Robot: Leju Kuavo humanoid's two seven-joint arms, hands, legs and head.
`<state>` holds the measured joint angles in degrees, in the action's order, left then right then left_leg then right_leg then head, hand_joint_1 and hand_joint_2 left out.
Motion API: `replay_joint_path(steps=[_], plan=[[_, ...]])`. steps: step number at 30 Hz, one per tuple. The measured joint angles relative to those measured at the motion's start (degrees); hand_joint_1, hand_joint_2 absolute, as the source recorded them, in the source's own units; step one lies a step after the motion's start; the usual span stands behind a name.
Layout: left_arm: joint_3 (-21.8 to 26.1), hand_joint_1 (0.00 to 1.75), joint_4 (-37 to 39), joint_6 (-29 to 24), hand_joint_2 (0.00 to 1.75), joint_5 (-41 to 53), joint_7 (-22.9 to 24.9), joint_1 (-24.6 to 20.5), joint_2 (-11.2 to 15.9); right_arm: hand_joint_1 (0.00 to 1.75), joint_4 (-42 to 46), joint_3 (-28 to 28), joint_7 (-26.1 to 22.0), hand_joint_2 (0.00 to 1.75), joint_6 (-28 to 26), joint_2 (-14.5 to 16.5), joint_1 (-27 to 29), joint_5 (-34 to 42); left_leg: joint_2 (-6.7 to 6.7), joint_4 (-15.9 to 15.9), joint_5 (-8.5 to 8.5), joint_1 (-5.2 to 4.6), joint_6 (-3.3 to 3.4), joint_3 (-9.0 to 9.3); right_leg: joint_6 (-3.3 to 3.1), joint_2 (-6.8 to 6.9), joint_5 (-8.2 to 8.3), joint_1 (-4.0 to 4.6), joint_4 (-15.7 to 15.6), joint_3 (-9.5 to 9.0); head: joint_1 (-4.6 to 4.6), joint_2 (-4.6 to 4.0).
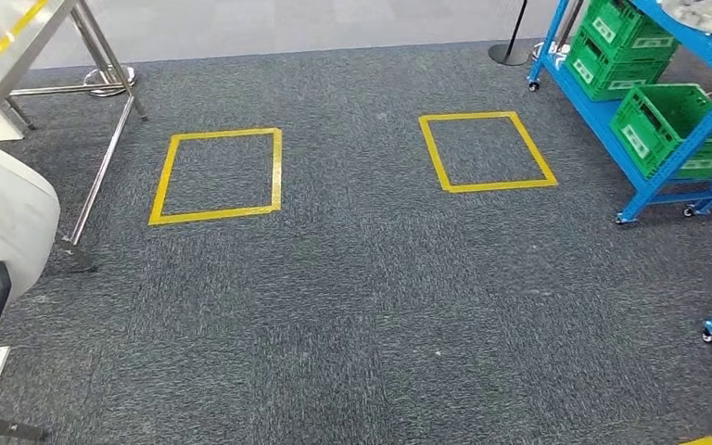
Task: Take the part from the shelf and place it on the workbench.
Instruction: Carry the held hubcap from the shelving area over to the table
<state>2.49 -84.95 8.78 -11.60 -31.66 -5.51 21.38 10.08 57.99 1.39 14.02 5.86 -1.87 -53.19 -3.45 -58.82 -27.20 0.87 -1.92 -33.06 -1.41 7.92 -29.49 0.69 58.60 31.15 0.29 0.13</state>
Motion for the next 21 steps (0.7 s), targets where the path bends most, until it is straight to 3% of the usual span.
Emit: replay_joint_path(steps=[1, 3, 5, 7, 8, 9, 10, 12, 14, 16, 17, 18, 20, 21], plan=[[-0.02, 1.75, 0.01, 0.01, 1.75, 0.11, 0.28, -0.09, 0.01, 0.00, 0.00, 0.00, 0.09, 0.00, 0.07, 0.01, -0.23, -0.10, 0.71, 0.04, 0.10, 0.05, 0.41, -0.12, 0.36, 0.11, -0.14, -0.11, 0.08, -0.10, 0.01, 0.00], [-0.05, 1.75, 0.01, 0.01, 1.75, 0.45, 0.79, -0.53, 0.01, 0.00, -0.01, 0.00, 0.11, 0.00, 0.17, 0.03, -0.49, -0.22, 2.06, 0.24, 0.43, 0.25, 1.14, -0.26, 1.07, -2.51, -1.66, -0.47, 2.09, 0.57, 0.08, 0.00], [-0.14, 1.75, 0.01, 0.02, 1.75, 0.85, 0.93, -0.99, -0.07, 0.00, -0.05, 0.00, 0.02, 0.00, 0.23, 0.08, -0.43, -0.22, 3.42, 0.31, 0.65, 0.33, 1.60, -0.43, 1.47, -6.40, -5.16, -0.73, 8.62, 3.60, 0.22, 0.00], [-0.21, 1.75, 0.10, 0.06, 1.75, 0.95, 0.92, -1.11, -0.18, 0.00, -0.08, 0.00, 0.18, 0.00, 0.18, 0.14, -0.25, -0.22, 4.97, 0.21, 0.74, 0.26, 1.78, -0.66, 1.46, -7.61, -7.66, -0.75, 15.70, 7.33, 0.27, 0.01], [-0.23, 1.75, 0.17, 0.14, 1.75, 0.90, 0.92, -1.12, -0.20, 0.00, -0.09, 0.00, 0.32, 0.00, 0.11, 0.15, -0.17, -0.22, 5.80, 0.14, 0.76, 0.22, 1.79, -0.73, 1.35, -7.73, -7.39, -0.75, 16.82, 8.10, 0.27, 0.01], [-0.25, 1.75, 0.30, 0.26, 1.75, 0.83, 0.94, -1.20, -0.22, 0.00, -0.09, 0.00, 0.45, 0.00, 0.03, 0.16, -0.13, -0.22, 6.65, 0.06, 0.79, 0.22, 1.77, -0.77, 1.17, -7.91, -5.99, -0.75, 15.55, 7.70, 0.27, 0.01], [-0.26, 1.75, 0.44, 0.40, 1.75, 0.80, 0.97, -1.34, -0.22, 0.00, -0.09, 0.00, 0.51, 0.00, -0.04, 0.17, -0.14, -0.21, 7.49, 0.00, 0.83, 0.25, 1.70, -0.78, 0.94, -8.42, -3.84, -0.75, 12.17, 6.23, 0.27, 0.01], [-0.28, 1.75, 0.78, 0.60, 1.75, 0.76, 1.04, -1.75, -0.22, 0.00, -0.09, 0.00, 0.51, 0.00, -0.10, 0.16, -0.18, -0.20, 9.09, -0.07, 0.97, 0.33, 1.31, -0.88, 0.51, -10.74, -0.29, -0.70, 4.06, 2.63, 0.27, 0.00], [-0.30, 1.75, 1.08, 0.70, 1.75, 0.74, 1.05, -2.05, -0.22, 0.00, -0.09, 0.00, 0.50, 0.00, -0.10, 0.17, -0.28, -0.20, 10.38, 0.07, 1.21, 0.39, 0.58, -1.15, 0.31, -11.82, 0.73, -0.48, 0.48, 1.11, 0.27, 0.00], [-0.32, 1.75, 1.37, 0.78, 1.75, 0.66, 1.03, -2.09, -0.10, 0.00, -0.09, 0.00, 0.37, 0.00, -0.12, 0.23, -0.42, -0.08, 11.40, 0.41, 1.57, 0.50, -0.26, -1.48, -0.15, -10.47, 1.04, -0.35, 0.21, 1.07, 0.27, 0.00], [-0.33, 1.75, 1.47, 0.80, 1.75, 0.56, 0.99, -2.05, 0.04, 0.00, -0.09, 0.00, 0.33, 0.00, -0.14, 0.28, -0.49, -0.03, 10.80, 0.22, 1.46, 0.49, -0.53, -1.76, -0.55, -9.78, 1.29, -0.38, -0.06, 1.01, 0.25, 0.00], [-0.33, 1.75, 1.55, 0.79, 1.75, 0.42, 0.97, -2.07, 0.20, 0.00, -0.09, 0.00, 0.38, 0.00, -0.16, 0.32, -0.51, -0.03, 9.37, -0.80, 0.70, 0.44, -0.74, -2.37, -1.01, -9.06, 1.52, -0.47, -0.35, 0.97, 0.15, 0.00], [-0.33, 1.75, 1.58, 0.78, 1.75, 0.05, 1.01, -2.11, 0.39, 0.00, -0.09, 0.00, 0.88, 0.00, -0.23, 0.37, -0.41, -0.20, 5.59, -6.19, -2.70, 0.30, -1.05, -4.85, -1.64, -7.62, 1.68, -0.46, -0.68, 0.95, -0.08, 0.00], [-0.33, 1.75, 1.63, 0.77, 1.75, -0.07, 1.09, -2.01, 0.42, 0.00, -0.09, 0.00, 1.12, 0.00, -0.28, 0.38, -0.28, -0.29, 4.54, -10.08, -4.73, 0.29, -1.27, -6.55, -1.80, -6.87, 1.63, -0.38, -0.67, 1.00, -0.17, 0.00]])
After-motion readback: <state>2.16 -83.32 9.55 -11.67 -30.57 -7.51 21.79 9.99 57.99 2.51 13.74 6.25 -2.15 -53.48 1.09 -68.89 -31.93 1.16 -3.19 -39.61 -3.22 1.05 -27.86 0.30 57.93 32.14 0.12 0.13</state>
